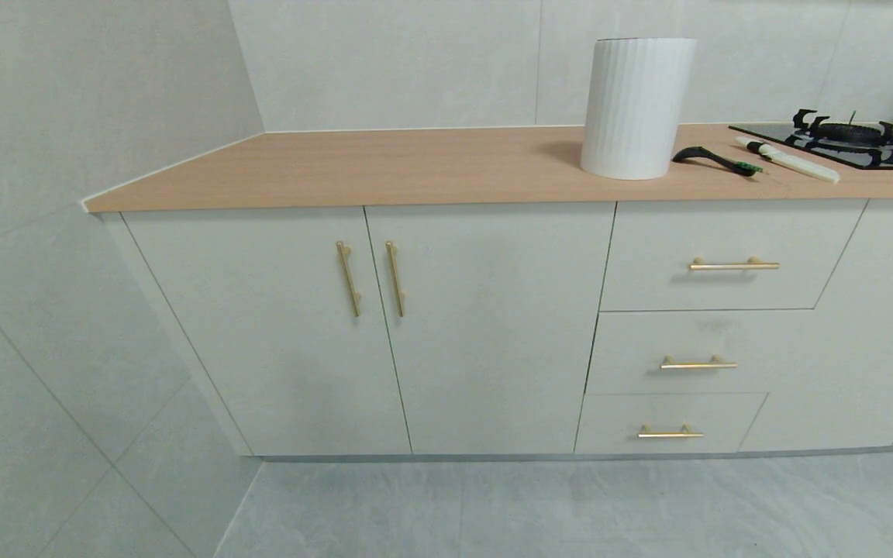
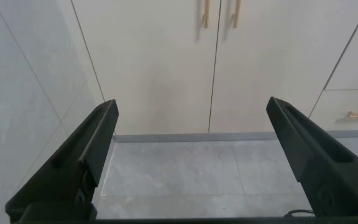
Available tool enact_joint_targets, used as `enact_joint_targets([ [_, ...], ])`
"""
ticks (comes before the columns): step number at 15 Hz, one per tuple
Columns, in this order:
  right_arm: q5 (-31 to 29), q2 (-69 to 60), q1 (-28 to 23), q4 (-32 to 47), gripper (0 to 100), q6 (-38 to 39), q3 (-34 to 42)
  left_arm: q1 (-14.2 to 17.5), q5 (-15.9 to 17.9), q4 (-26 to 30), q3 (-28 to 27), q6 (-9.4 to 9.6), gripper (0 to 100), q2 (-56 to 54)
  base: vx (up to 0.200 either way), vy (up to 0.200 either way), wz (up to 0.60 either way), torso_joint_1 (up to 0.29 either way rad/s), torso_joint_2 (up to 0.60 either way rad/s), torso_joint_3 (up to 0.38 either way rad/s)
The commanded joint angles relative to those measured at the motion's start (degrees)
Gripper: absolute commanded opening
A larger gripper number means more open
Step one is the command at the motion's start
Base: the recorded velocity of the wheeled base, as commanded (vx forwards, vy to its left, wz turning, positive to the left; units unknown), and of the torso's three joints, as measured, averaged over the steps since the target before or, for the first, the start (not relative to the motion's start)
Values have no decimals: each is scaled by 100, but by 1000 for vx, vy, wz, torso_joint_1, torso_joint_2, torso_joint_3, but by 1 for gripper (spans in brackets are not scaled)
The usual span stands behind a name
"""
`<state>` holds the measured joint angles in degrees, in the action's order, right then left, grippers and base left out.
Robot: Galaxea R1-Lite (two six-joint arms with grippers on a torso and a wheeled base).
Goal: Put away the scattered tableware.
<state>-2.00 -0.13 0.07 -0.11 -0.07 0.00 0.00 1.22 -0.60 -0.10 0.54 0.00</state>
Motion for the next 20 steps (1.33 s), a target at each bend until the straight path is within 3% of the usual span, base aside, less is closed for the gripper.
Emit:
enact_joint_targets([
  [1,-2,13,1,2,100,-1,0,0,1,-2,1,-1,100,9,0,-200,0,-2,2,2],
  [6,-2,13,1,2,100,-1,0,0,1,-2,1,-1,100,9,0,-200,0,2,1,3],
  [15,-2,13,1,2,100,7,0,0,1,-2,1,-1,100,9,0,0,0,0,0,0],
  [20,-2,13,1,2,100,7,0,0,1,-2,-8,-1,100,9,200,0,0,2,5,0],
])
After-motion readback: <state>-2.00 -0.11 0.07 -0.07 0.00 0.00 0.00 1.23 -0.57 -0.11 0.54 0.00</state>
